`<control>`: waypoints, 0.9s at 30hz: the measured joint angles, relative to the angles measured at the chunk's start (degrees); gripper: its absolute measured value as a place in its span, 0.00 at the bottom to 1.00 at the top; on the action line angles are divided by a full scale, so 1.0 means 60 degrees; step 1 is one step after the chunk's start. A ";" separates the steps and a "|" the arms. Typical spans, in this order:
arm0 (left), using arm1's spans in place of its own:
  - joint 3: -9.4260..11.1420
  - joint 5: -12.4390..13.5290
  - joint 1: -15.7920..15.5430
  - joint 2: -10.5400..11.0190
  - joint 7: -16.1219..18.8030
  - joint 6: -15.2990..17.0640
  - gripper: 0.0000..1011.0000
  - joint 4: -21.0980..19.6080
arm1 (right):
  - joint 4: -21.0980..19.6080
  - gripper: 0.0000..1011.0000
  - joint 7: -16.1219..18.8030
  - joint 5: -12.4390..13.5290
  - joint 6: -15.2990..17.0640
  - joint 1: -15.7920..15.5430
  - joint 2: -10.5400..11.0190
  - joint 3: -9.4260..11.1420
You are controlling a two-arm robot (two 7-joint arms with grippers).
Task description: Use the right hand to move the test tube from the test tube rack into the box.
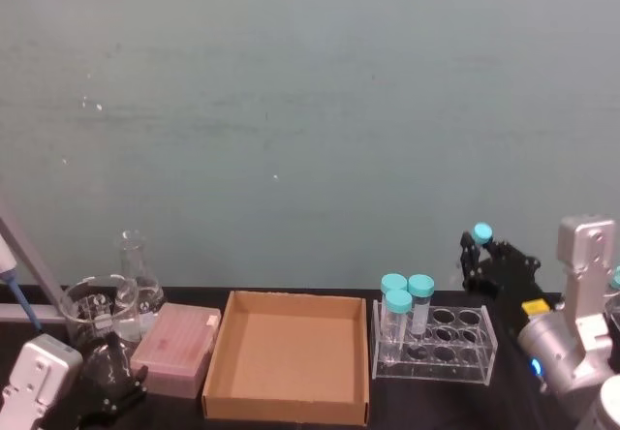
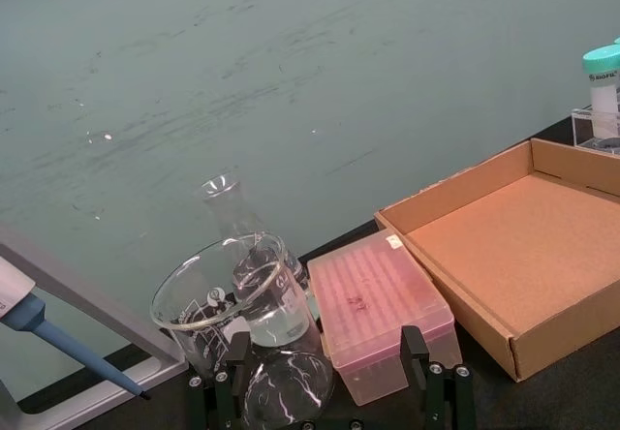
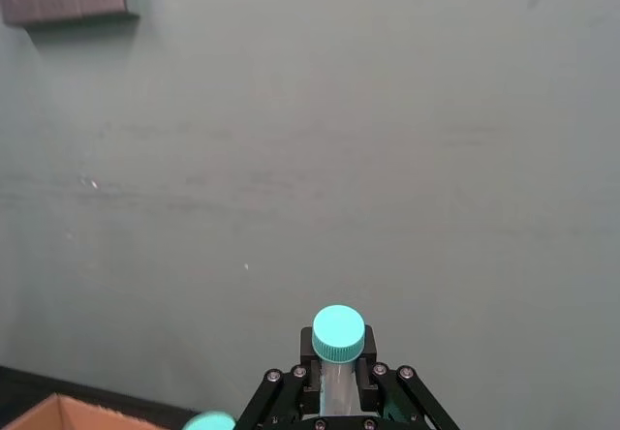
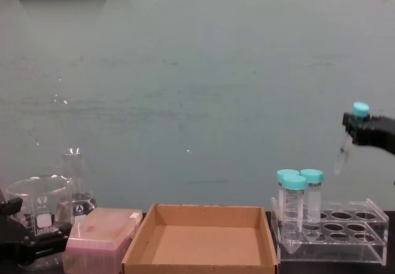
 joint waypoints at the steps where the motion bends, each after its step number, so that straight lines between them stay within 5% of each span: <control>1: 0.0000 0.0001 0.0001 0.0000 0.0000 0.0000 0.99 0.0000 | -0.0094 0.21 0.0038 0.0027 0.0038 -0.0013 0.0016 0.0012; 12: 0.0000 0.0001 0.0001 0.0000 0.0000 0.0000 0.99 0.0000 | -0.1142 0.21 0.0706 0.0525 0.0699 0.0239 0.0133 -0.0223; 22: 0.0000 0.0000 0.0000 0.0000 0.0000 -0.0001 0.99 0.0000 | -0.1463 0.21 0.1277 0.0800 0.1448 0.0907 -0.0157 -0.1175; 27: 0.0000 0.0001 0.0000 0.0000 0.0000 0.0000 0.99 0.0000 | -0.1123 0.21 0.1371 0.0829 0.2287 0.1269 -0.0428 -0.1788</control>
